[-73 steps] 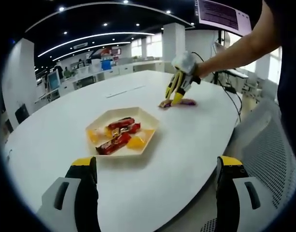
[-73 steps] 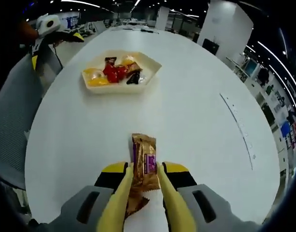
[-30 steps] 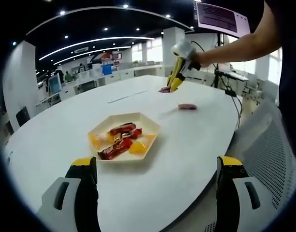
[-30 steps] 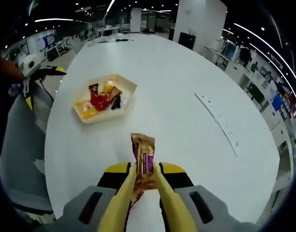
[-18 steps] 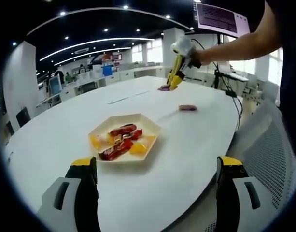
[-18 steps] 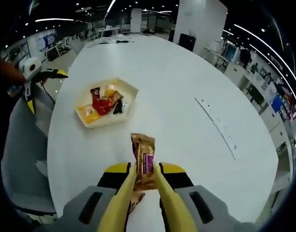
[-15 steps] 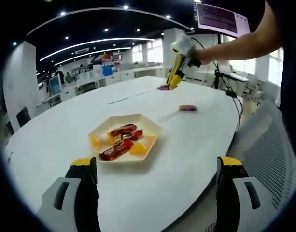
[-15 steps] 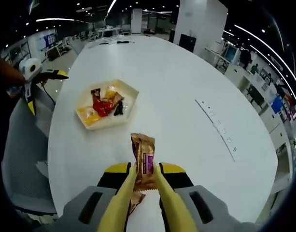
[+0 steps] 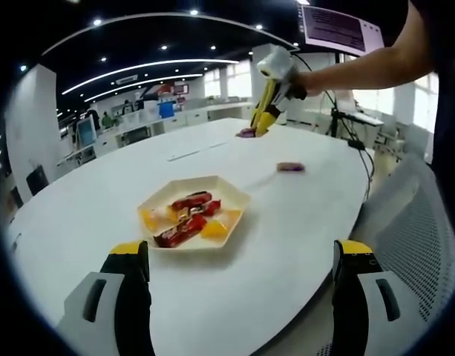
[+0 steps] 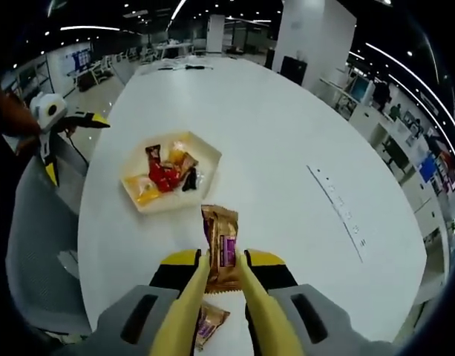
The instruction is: Place the target food into the container with the food tongs after gripping and lifting it, then release it inside without dropping or visibly crushing the food.
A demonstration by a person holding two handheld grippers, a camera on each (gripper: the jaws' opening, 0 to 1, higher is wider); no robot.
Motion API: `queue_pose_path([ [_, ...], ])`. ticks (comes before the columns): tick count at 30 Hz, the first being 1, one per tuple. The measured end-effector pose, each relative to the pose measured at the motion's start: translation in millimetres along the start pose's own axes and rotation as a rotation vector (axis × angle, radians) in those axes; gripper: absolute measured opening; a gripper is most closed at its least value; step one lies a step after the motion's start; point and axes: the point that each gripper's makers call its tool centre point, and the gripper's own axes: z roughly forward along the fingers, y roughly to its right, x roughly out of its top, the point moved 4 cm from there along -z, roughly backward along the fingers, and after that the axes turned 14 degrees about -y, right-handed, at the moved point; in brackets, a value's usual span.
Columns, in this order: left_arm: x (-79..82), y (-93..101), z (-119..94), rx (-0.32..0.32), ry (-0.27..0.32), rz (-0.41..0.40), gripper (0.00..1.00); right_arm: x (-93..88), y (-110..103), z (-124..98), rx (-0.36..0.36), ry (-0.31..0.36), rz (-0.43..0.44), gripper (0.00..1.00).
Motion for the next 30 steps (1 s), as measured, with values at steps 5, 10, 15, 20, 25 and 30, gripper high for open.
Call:
queue_pose_path([
  [5, 1.0, -1.6, -1, 0.003, 0.008, -0.013, 0.99, 12.4, -6, 2, 0.008, 0.008, -0.009, 0.21],
  [10, 1.1, -1.9, -1, 0.005, 0.007, -0.015, 0.99, 24.4, -12, 6, 0.016, 0.015, -0.016, 0.21],
  [15, 1.5, -2.5, -1, 0.006, 0.011, -0.015, 0.99, 34.1, -17, 10, 0.022, 0.013, -0.027, 0.21],
  [20, 2.1, -2.8, -2, 0.006, 0.016, -0.019, 0.99, 46.0, -21, 13, 0.026, 0.014, -0.040, 0.21],
  [25, 1.8, -2.8, -2, 0.009, 0.016, -0.015, 0.99, 55.3, -22, 15, 0.029, 0.017, -0.046, 0.21],
  [30, 2.0, -2.5, -2, 0.007, 0.016, -0.016, 0.99, 65.2, -26, 16, 0.033, 0.019, -0.058, 0.21],
])
